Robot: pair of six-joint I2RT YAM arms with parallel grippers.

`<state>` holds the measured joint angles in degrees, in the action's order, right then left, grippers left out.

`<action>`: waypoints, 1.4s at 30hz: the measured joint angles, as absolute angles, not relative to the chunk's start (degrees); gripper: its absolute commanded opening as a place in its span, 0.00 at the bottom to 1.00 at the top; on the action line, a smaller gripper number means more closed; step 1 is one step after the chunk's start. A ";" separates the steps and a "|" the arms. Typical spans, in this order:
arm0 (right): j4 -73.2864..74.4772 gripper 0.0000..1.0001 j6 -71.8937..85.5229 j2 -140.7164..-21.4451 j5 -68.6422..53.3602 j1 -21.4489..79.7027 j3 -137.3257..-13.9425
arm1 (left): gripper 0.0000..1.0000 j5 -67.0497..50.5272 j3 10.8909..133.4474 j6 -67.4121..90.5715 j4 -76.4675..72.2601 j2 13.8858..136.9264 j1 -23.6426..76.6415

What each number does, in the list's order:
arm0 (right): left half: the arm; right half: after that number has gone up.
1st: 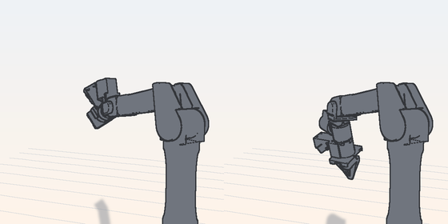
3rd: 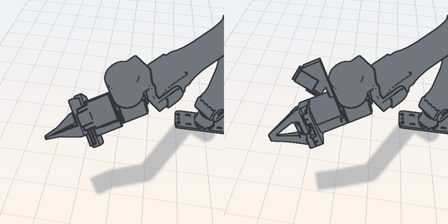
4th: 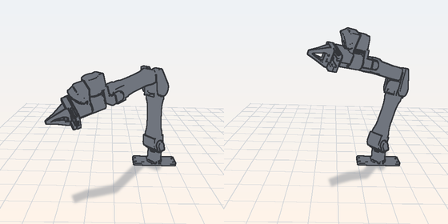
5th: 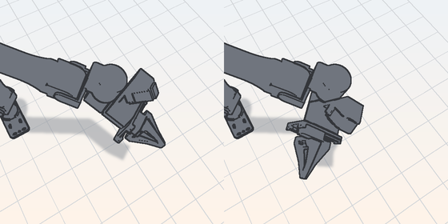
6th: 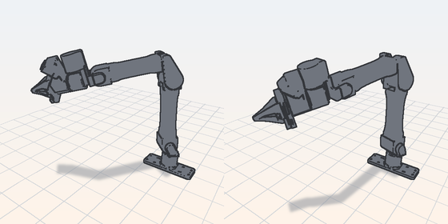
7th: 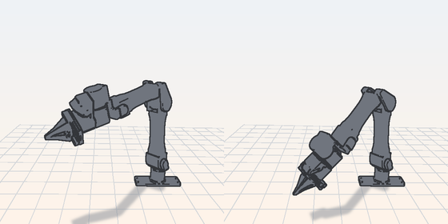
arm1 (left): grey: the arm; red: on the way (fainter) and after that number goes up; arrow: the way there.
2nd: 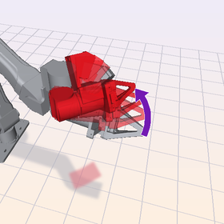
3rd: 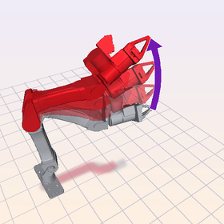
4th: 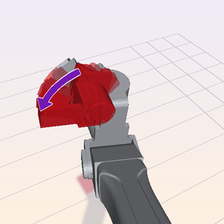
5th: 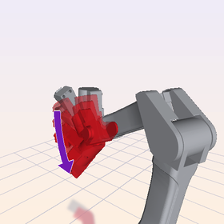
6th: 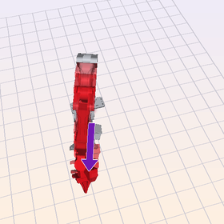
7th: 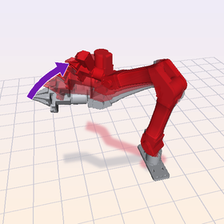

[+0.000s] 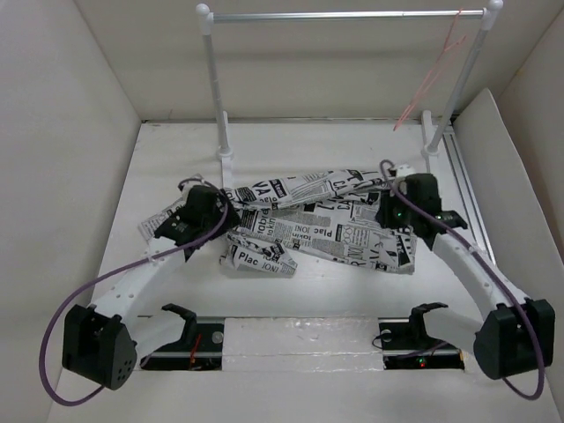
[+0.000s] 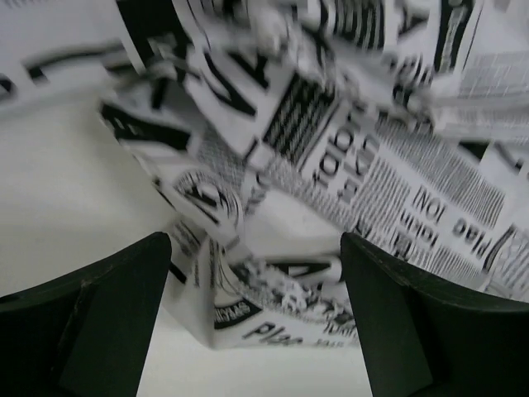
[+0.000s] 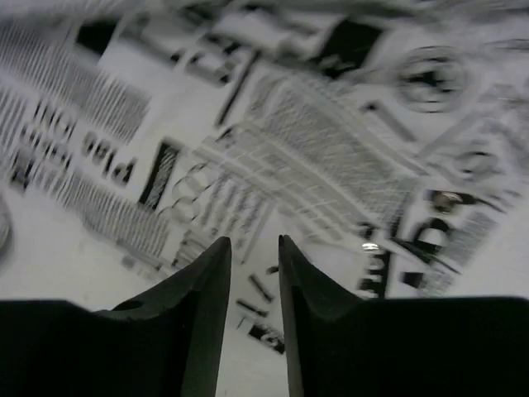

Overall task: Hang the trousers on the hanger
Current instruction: Flatten out the trousers at the center of the board.

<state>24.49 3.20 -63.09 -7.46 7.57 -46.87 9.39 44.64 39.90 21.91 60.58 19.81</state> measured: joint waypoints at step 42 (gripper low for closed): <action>48.97 0.21 7.53 -55.20 -3.62 39.94 -45.78 | 0.98 27.11 63.11 42.22 47.79 47.05 9.65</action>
<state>48.97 7.53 -55.20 -3.62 39.94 -45.78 27.11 63.11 42.22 47.79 47.05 9.65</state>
